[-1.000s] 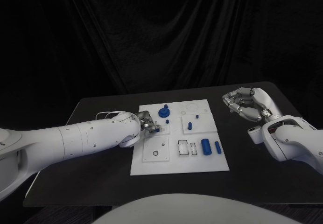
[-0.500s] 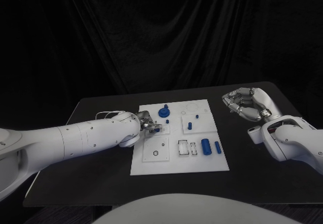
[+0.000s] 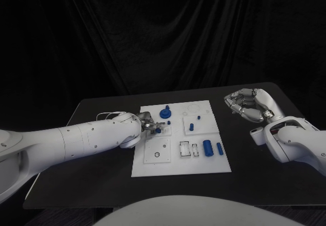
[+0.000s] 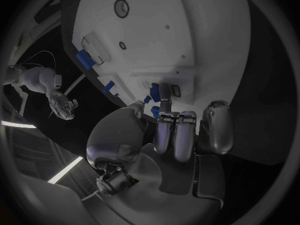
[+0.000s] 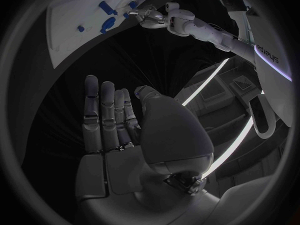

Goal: Assemble the parts on the task board

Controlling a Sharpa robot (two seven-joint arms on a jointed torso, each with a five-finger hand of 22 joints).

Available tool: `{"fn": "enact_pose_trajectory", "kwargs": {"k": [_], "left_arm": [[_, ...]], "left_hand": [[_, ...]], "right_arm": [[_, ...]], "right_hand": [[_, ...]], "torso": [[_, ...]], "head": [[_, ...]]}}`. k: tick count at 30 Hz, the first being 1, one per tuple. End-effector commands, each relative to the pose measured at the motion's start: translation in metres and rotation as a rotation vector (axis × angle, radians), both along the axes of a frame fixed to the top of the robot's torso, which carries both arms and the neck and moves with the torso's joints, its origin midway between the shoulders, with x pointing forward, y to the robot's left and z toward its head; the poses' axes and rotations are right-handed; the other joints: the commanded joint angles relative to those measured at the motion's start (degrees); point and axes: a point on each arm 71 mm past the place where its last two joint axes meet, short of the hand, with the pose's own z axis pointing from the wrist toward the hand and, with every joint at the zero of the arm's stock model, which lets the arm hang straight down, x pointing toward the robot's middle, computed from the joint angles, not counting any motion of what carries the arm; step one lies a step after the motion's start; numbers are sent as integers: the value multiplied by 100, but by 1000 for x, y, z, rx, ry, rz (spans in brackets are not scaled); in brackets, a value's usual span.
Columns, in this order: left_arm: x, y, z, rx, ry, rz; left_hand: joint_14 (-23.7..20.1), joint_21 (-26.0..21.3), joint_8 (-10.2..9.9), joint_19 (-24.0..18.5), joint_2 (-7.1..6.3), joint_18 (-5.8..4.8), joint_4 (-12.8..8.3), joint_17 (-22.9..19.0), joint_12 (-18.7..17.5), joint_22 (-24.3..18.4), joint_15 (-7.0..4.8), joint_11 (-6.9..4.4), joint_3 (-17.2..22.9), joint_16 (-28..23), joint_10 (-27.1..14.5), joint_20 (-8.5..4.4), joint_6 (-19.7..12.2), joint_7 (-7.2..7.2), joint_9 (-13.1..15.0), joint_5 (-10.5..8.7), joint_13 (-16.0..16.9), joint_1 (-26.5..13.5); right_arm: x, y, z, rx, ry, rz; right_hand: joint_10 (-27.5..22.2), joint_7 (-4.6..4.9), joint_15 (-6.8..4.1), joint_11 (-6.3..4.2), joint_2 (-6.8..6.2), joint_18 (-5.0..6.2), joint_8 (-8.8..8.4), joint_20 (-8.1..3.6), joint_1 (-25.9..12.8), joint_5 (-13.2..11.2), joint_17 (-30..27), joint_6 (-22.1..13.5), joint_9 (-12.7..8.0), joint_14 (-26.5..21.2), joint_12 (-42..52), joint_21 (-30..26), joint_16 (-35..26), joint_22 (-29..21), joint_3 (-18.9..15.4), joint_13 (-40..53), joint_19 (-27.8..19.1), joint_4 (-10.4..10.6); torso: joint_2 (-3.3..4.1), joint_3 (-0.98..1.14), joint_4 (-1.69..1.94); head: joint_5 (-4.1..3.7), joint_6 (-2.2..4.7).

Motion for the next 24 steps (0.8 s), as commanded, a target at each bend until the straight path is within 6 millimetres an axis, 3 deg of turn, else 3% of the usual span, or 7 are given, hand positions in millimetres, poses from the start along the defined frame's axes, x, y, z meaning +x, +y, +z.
{"fn": "enact_pose_trajectory", "kwargs": {"k": [1, 7, 11, 21, 24], "left_arm": [[-8, -4, -11, 4, 55, -34], [-8, -5, -11, -4, 49, -43], [-8, -5, -11, -9, 50, -54], [-9, -8, -11, -18, 52, -73], [-9, -9, -11, -21, 52, -78]], "left_hand": [[584, -38, -79, 10, 12, 51, -3, 1509, 20, 537, 1, -22, -85, 15, 605, -3, 38, -10, -156, -14, 1508, -70], [584, -54, 429, 31, 244, 47, 0, 1509, 20, 590, -46, -75, -503, 15, 605, -52, -120, -70, 598, 54, 1508, -110], [584, -74, 606, 31, 371, 47, -2, 1509, 20, 610, -58, -88, -676, 15, 605, -64, -223, -85, 898, 347, 1508, -55], [584, -93, 675, 28, 478, 49, -10, 1509, 20, 624, -66, -98, -774, 15, 605, -72, -264, -98, 1041, 592, 1508, 68], [584, -96, 697, 35, 525, 47, -10, 1509, 20, 639, -72, -106, -812, 15, 605, -77, -254, -108, 1089, 761, 1508, 157]], "right_arm": [[-1, 0, -1, -4, 14, -3], [-1, 0, -2, -4, 15, -4], [-1, 0, -2, -4, 16, -5], [-1, 0, -2, -4, 17, -6], [-1, 0, -2, -4, 17, -6]], "right_hand": [[-27, -26, -8, -21, -3, 50, 36, -7, 55, 28, -5, -8, -9, 37, 40, 6, 19, 5, -33, -5, 39, 3], [-27, -27, -8, -22, -3, 50, 38, -7, 58, 31, -8, -7, -9, 38, 42, 6, 21, 6, -33, -7, 40, 1], [-27, -27, -8, -22, -3, 50, 38, -7, 58, 31, -8, -7, -9, 38, 42, 6, 21, 6, -33, -7, 40, 1], [-26, -29, -9, -24, 2, 50, 41, -8, 64, 37, -14, -6, -9, 40, 46, 6, 26, 9, -31, -11, 43, 0], [-26, -29, -9, -24, 2, 50, 41, -8, 64, 37, -14, -6, -9, 40, 46, 6, 26, 9, -31, -11, 43, 0]], "torso": [[0, 0, -1], [-1, 0, 0], [-2, 0, -1], [-2, -1, 0], [-2, -1, 1]], "head": [[-1, 0], [-6, 0], [-8, 0], [-16, 0], [-19, 0]]}}
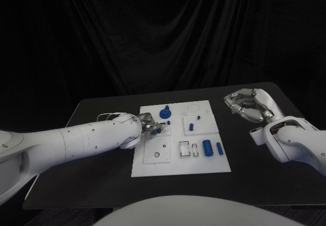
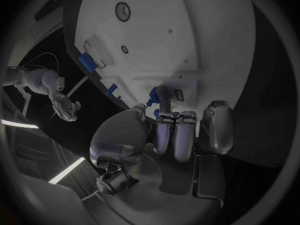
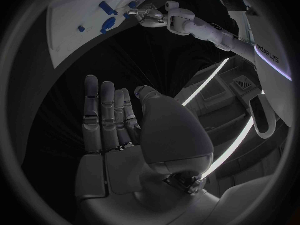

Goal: Assemble the parts on the task board

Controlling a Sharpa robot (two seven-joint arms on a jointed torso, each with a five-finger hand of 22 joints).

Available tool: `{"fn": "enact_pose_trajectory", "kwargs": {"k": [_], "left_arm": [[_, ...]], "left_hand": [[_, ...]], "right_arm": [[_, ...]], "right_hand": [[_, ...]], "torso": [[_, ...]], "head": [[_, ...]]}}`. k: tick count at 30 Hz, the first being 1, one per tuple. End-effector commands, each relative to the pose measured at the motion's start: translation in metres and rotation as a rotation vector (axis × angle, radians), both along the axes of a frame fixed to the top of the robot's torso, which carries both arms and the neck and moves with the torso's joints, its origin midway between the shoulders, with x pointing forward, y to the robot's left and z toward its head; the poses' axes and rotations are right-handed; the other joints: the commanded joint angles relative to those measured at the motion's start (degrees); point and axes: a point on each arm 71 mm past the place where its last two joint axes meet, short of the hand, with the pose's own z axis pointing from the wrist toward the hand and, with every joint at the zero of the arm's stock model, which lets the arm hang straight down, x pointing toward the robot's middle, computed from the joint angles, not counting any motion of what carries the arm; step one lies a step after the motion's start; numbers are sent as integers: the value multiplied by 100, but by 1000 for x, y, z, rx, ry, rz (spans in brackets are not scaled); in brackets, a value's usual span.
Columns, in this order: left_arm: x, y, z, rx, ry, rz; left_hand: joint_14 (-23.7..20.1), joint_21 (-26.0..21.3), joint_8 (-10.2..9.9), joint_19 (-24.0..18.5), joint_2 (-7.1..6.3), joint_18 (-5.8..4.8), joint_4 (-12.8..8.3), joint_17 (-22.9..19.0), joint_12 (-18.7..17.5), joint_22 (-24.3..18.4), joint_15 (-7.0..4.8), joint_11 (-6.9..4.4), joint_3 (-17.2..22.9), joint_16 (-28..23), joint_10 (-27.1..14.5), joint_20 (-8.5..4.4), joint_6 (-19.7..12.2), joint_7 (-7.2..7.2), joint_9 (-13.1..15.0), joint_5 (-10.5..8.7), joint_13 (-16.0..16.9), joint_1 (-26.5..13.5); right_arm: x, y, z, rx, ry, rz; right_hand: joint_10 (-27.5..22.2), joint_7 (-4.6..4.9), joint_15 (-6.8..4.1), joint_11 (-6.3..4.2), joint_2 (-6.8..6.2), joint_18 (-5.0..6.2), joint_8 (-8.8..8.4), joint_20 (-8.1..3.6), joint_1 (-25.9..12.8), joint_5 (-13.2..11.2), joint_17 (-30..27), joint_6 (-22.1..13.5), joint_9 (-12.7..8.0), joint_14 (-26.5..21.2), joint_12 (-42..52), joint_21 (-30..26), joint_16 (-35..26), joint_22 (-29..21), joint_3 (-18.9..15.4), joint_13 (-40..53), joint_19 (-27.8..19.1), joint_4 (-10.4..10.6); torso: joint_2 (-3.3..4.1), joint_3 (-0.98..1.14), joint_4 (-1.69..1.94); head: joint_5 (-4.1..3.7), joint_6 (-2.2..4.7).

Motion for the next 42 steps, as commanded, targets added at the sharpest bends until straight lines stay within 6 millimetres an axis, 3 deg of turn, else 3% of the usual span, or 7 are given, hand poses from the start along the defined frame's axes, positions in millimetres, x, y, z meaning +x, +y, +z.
{"fn": "enact_pose_trajectory", "kwargs": {"k": [1, 9, 18, 23, 32, 38, 42], "left_arm": [[-7, -6, -8, -5, 48, -42], [-7, -5, -9, -1, 53, -42], [-8, -2, -9, 10, 56, -21], [-10, 2, -7, 6, 39, 0], [-13, 13, 10, -96, -138, 40], [-13, 27, 34, -136, -236, 63], [-5, 35, 51, -114, -224, 58]], "left_hand": [[606, -20, 36, 0, 45, 46, 2, 1509, 20, 645, -54, -39, -47, 15, 595, -40, -17, -5, 30, 157, 1508, 87], [606, 1, 47, 55, 93, 34, -16, 1509, 20, 703, -99, -90, -68, 15, 595, -77, 112, -65, 72, 638, 1508, 403], [606, 27, 7, 107, 62, 21, -46, 1509, 20, 753, -128, -123, -10, 15, 595, -107, 173, -99, 65, 896, 1508, 684], [606, 74, 52, 165, 16, 6, -38, 1509, 20, 797, -145, -143, -11, 15, 595, -121, 247, -122, 105, 882, 1508, 752], [606, 238, 179, 365, -106, -52, -1, 1509, 20, 954, -194, -190, -231, 15, 595, -171, 330, -167, 315, 312, 1508, 720], [606, 337, 401, 475, -147, -85, -11, 1509, 20, 1046, -237, -237, -357, 15, 595, -211, 330, -220, 673, 376, 1508, 908], [606, 330, 768, 475, -137, -85, -27, 1509, 20, 1056, -254, -257, -355, 15, 595, -229, 399, -242, 962, 465, 1508, 1131]], "right_arm": [[-1, 0, -1, -4, 12, -3], [0, 0, -2, -4, 14, -3], [0, 0, -2, -5, 15, -4], [0, 0, -2, -5, 15, -5], [-1, -4, -1, -7, 15, -12], [0, -5, -2, -10, 16, -17], [1, -5, -2, -11, 18, -17]], "right_hand": [[-26, -29, -9, -24, 2, 50, 18, -8, 64, 38, -8, -6, -9, 40, 23, 6, 26, 10, -31, -5, 43, 0], [-26, -29, -9, -24, 2, 50, 18, -8, 64, 38, -8, -6, -9, 40, 23, 6, 26, 10, -31, -5, 43, 0], [-26, -29, -9, -24, 2, 50, 18, -8, 64, 38, -8, -6, -9, 40, 23, 6, 26, 10, -31, -5, 43, 0], [-24, -28, -11, -24, 8, 50, 21, -10, 67, 43, -17, -8, -10, 44, 29, 6, 35, 13, -30, -11, 48, 1], [-25, -26, -11, -23, 8, 50, 22, -10, 60, 42, -23, -10, -11, 45, 32, 6, 38, 15, -35, -15, 50, 6], [-25, -25, -10, -21, 10, 50, 25, -10, 50, 40, -28, -9, -11, 48, 35, 6, 43, 16, -40, -19, 53, 10], [-25, -25, -10, -21, 10, 50, 25, -10, 50, 40, -28, -9, -11, 48, 35, 6, 43, 16, -40, -19, 53, 10]], "torso": [[0, 0, 0], [0, 0, 0], [0, 0, 1], [0, -1, 0], [-2, 1, -1], [-4, 0, -1], [2, -2, 2]], "head": [[-6, 0], [-9, 0], [12, 0], [5, 0], [-53, 0], [-60, 0], [-60, 0]]}}
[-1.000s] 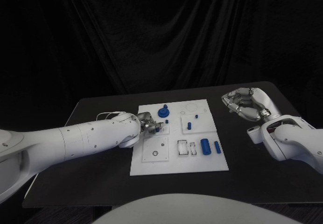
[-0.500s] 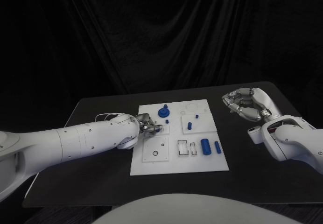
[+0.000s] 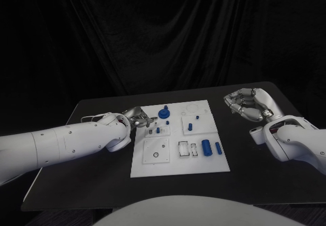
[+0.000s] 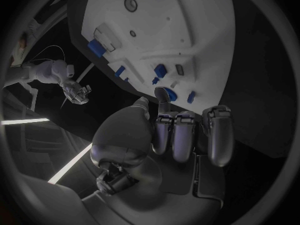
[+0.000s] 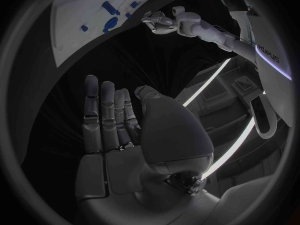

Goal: Assemble the parts on the task board

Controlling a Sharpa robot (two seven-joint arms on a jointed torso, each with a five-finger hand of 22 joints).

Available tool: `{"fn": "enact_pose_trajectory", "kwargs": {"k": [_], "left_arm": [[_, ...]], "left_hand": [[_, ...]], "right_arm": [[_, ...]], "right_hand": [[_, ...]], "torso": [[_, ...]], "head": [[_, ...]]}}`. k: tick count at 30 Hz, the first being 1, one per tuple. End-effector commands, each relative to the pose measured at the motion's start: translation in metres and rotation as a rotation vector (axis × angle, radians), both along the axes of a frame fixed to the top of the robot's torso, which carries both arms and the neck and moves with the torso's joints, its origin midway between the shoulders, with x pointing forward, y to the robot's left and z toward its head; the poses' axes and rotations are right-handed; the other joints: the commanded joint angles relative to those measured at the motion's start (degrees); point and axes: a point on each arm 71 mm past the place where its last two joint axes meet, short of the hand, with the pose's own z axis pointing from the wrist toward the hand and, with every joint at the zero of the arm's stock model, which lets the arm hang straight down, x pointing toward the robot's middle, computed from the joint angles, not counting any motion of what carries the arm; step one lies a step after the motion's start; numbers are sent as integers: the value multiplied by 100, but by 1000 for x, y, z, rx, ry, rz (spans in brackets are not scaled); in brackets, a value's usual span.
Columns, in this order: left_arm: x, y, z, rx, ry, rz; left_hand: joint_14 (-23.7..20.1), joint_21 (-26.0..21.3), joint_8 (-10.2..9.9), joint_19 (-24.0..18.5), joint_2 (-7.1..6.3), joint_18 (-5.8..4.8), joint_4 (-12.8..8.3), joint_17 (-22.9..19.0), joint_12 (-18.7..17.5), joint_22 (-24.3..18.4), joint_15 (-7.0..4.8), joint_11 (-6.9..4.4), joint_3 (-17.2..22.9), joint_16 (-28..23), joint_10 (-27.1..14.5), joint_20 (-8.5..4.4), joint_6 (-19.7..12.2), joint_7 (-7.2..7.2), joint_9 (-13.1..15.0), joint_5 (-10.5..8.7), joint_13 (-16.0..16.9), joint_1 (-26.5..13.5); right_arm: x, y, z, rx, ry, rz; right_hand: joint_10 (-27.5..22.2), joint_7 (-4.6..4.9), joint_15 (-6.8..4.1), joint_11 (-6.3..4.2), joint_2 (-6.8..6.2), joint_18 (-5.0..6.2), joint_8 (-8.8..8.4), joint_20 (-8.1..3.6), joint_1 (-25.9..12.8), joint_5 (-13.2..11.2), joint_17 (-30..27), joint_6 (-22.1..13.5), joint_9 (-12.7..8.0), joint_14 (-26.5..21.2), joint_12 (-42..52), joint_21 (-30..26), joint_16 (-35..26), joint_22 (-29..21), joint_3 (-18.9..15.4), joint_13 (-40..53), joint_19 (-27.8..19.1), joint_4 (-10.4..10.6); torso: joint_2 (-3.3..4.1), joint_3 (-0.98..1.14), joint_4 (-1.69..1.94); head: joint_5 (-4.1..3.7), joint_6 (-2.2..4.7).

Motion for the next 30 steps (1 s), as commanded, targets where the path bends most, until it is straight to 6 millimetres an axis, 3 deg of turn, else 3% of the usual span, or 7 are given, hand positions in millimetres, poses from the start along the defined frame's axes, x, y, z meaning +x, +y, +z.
{"fn": "enact_pose_trajectory", "kwargs": {"k": [1, 4, 9, 16, 23, 27, 30], "left_arm": [[8, 2, 17, -9, -33, -6], [13, 9, 23, 30, 21, -13], [21, 13, 23, 74, 72, -19], [44, 15, 19, 129, 77, -14], [61, 11, 14, 209, 75, -27], [67, 9, 11, 246, 82, -30], [68, 9, 10, 257, 84, -30]], "left_hand": [[606, 1, 42, 24, 9, -82, -18, 1509, 20, 1053, -49, -52, -21, 15, 595, -16, -11, -5, 84, 25, 1508, 102], [606, -72, -215, -43, 11, -61, -11, 1509, 20, 1015, -41, -40, -24, 15, 595, -15, -219, 14, 99, 1, 1508, 216], [606, -120, -288, -86, 5, -49, -28, 1509, 20, 996, -23, -16, -20, 15, 595, -2, -329, 42, 126, -9, 1508, 349], [606, -227, -563, -171, 1, -23, -39, 1509, 20, 957, 48, 71, 15, 15, 595, 57, -662, 149, 77, 48, 1508, 628], [606, -250, -698, -177, -15, -20, -9, 1509, 20, 961, 100, 135, -44, 15, 595, 105, -816, 227, 53, -164, 1508, 613], [606, -289, -926, -196, 22, -13, 0, 1509, 20, 954, 171, 219, -115, 15, 595, 166, -1043, 329, -71, -366, 1508, 529], [606, -289, -942, -193, 25, -13, 0, 1509, 20, 956, 177, 226, -122, 15, 595, 172, -1053, 336, -83, -378, 1508, 522]], "right_arm": [[1, 0, -2, -5, 14, -4], [2, 1, -2, -6, 16, -2], [3, 3, -3, -6, 18, 0], [3, 5, -3, -5, 19, 6], [2, 6, -3, -3, 19, 9], [2, 5, -3, -3, 19, 8], [2, 5, -3, -3, 19, 8]], "right_hand": [[-25, -25, -10, -21, 10, 50, 26, 10, 50, 16, -5, -9, -7, 48, 35, 6, 23, 8, -23, -7, 33, -6], [-25, -25, -10, -21, 14, 49, 28, 10, 43, 15, -9, -7, -7, 49, 37, 6, 26, 9, -26, -10, 35, -5], [-25, -25, -10, -21, 14, 49, 28, 10, 43, 15, -9, -7, -7, 49, 37, 6, 26, 9, -26, -10, 35, -5], [-26, -26, -10, -21, 16, 49, 30, 10, 40, 14, -13, -7, -7, 51, 39, 6, 29, 10, -27, -13, 37, -6], [-27, -27, -10, -21, 16, 49, 31, 10, 40, 14, -15, -7, -7, 51, 40, 6, 30, 11, -28, -14, 38, -7], [-27, -27, -10, -21, 16, 49, 31, 10, 40, 14, -15, -7, -7, 51, 40, 6, 30, 11, -28, -14, 38, -7], [-27, -27, -10, -21, 16, 49, 31, 10, 40, 14, -15, -7, -7, 51, 40, 6, 30, 11, -28, -14, 38, -7]], "torso": [[4, -1, 2], [4, 0, 1], [3, -2, -1], [12, -4, -2], [7, -1, -2], [3, 0, 0], [5, 1, -2]], "head": [[1, 0], [4, 0], [25, 0], [48, 0], [61, 0], [66, 0], [55, 0]]}}
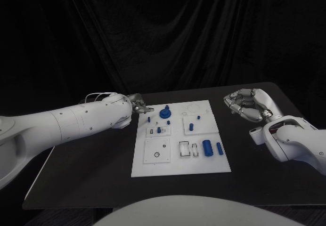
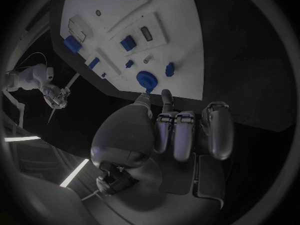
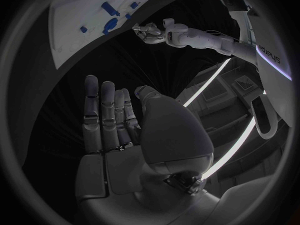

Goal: Assemble the parts on the task board

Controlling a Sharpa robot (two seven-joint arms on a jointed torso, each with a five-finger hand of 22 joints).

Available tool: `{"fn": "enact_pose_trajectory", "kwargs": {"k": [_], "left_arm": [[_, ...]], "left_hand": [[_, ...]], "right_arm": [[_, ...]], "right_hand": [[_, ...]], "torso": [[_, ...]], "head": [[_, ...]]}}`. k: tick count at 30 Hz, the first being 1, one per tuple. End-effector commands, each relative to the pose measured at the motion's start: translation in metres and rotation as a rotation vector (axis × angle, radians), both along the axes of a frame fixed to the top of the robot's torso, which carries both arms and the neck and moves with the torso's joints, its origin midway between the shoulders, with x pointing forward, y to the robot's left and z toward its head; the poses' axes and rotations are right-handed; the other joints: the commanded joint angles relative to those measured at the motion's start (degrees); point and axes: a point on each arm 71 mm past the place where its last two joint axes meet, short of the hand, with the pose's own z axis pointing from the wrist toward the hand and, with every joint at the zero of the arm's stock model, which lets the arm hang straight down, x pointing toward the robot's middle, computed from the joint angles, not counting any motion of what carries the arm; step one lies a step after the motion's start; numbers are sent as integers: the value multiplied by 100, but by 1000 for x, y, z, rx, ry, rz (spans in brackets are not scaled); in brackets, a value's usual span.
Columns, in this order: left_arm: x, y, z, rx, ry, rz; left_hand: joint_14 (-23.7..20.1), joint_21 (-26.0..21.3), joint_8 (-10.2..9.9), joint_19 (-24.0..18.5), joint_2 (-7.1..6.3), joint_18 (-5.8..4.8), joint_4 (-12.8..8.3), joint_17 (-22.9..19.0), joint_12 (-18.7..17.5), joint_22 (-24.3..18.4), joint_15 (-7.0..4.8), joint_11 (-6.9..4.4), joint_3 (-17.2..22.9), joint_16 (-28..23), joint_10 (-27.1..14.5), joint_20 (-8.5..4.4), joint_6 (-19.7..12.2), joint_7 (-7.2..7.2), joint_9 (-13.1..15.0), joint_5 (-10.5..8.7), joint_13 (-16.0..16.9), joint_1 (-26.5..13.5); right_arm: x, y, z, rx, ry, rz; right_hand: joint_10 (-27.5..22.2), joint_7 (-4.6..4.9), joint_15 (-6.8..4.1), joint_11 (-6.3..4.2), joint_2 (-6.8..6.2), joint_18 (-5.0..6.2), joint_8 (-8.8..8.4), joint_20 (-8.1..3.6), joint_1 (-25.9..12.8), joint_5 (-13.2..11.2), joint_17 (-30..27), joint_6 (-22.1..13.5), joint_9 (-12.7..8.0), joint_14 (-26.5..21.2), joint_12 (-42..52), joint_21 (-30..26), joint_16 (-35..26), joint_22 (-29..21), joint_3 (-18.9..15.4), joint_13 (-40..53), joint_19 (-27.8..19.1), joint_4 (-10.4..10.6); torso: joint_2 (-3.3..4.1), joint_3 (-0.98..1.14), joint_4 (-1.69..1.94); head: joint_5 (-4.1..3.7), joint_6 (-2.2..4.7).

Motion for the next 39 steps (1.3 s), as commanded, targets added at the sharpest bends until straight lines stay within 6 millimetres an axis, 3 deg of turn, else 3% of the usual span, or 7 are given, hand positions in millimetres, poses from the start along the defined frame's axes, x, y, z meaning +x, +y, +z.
{"fn": "enact_pose_trajectory", "kwargs": {"k": [1, 8, 39], "left_arm": [[1, -1, -4, 49, 28, -30], [3, 1, -7, 67, 40, -20], [-4, -2, -27, 73, 88, -37]], "left_hand": [[605, -35, -24, 2, 7, -13, 0, 1509, 20, 957, 31, 39, -28, 15, 615, 37, -35, 0, -6, -21, 1508, -35], [605, -16, -41, 22, 17, -19, 6, 1509, 20, 971, 40, 49, -43, 15, 615, 47, -35, 9, -23, -31, 1508, -60], [605, -83, -81, -27, 87, 0, 7, 1509, 20, 943, 63, 67, -66, 15, 615, 75, -9, 21, -69, 25, 1508, -129]], "right_arm": [[-1, 0, -1, -3, 11, 1], [-1, 1, -2, -2, 13, 4], [0, 4, -3, -1, 20, 11]], "right_hand": [[-27, -27, 11, -21, 16, 50, 31, 10, 40, 15, -8, -7, -8, 30, 40, 6, 32, 7, -28, -10, 38, -7], [-27, -27, 11, -21, 16, 50, 31, 10, 40, 15, -8, -7, -8, 30, 40, 6, 32, 7, -28, -10, 38, -7], [-37, -32, 8, -26, 19, 50, 37, 8, 54, 21, -22, -10, -9, 34, 45, 5, 42, 12, -25, -19, 45, -17]], "torso": [[2, 2, -1], [-3, 2, 3], [-4, 3, 5]], "head": [[-10, 0], [24, 0], [5, 0]]}}
